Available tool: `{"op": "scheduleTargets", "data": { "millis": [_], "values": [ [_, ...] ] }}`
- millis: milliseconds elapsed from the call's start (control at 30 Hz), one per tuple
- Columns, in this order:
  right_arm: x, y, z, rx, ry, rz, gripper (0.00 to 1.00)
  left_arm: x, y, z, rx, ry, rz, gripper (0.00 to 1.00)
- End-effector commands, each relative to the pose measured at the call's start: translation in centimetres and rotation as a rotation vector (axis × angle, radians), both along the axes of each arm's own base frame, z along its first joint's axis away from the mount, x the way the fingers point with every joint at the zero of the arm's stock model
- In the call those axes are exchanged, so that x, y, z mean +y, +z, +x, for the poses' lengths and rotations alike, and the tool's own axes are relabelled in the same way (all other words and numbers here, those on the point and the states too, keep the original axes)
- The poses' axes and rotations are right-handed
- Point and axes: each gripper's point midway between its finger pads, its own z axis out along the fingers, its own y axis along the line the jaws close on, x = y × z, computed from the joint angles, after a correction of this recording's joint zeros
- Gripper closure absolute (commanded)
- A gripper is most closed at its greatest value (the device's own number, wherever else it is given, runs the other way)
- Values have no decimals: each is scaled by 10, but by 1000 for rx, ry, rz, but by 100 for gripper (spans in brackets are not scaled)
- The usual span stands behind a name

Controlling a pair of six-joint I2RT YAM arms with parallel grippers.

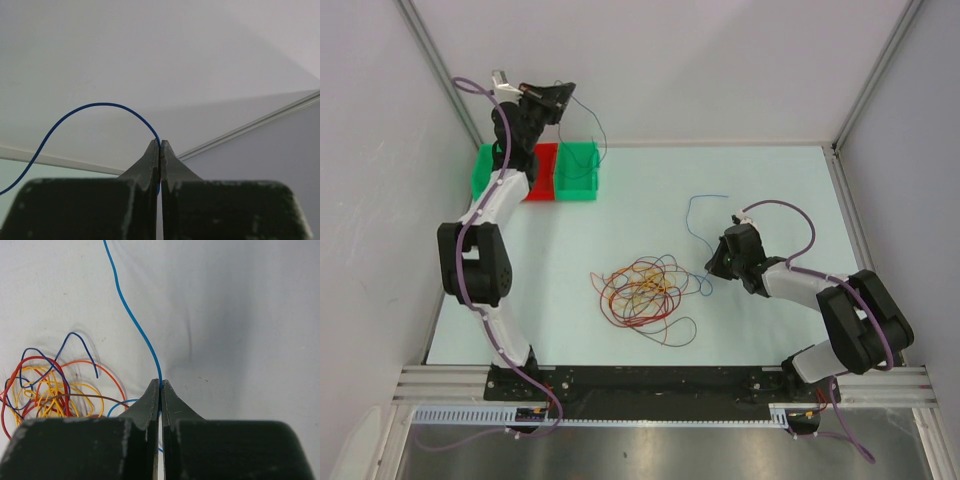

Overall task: Untangle the cables
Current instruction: Place the cable in the bin.

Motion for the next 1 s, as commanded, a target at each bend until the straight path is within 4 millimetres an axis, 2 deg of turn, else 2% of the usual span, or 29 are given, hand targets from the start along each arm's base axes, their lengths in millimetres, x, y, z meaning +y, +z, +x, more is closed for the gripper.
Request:
{"op": "scheduleTargets", "data": {
  "millis": [0, 300, 433, 467, 500, 767, 967],
  "values": [
    [0, 5, 7, -36, 6, 5, 100, 3, 0, 7, -42, 21, 16, 100],
    [3, 5, 5, -28, 22, 21, 100, 30, -22, 19, -14, 66, -22, 100],
    [3, 4, 5, -25, 21, 21, 100, 31, -34, 23, 0, 68, -34, 100],
    [3, 5, 5, -26, 22, 22, 100, 47, -39, 27, 8, 94, -35, 100],
    [3, 5, 5, -26, 21, 23, 100, 51, -41, 29, 9, 100, -41, 100],
    [2, 4, 6, -22, 20, 28, 100, 78, -55, 35, 30, 154, -89, 100],
    [3, 5, 7, -21, 22, 39, 100, 88, -69, 34, 50, 178, -111, 100]
  ]
}}
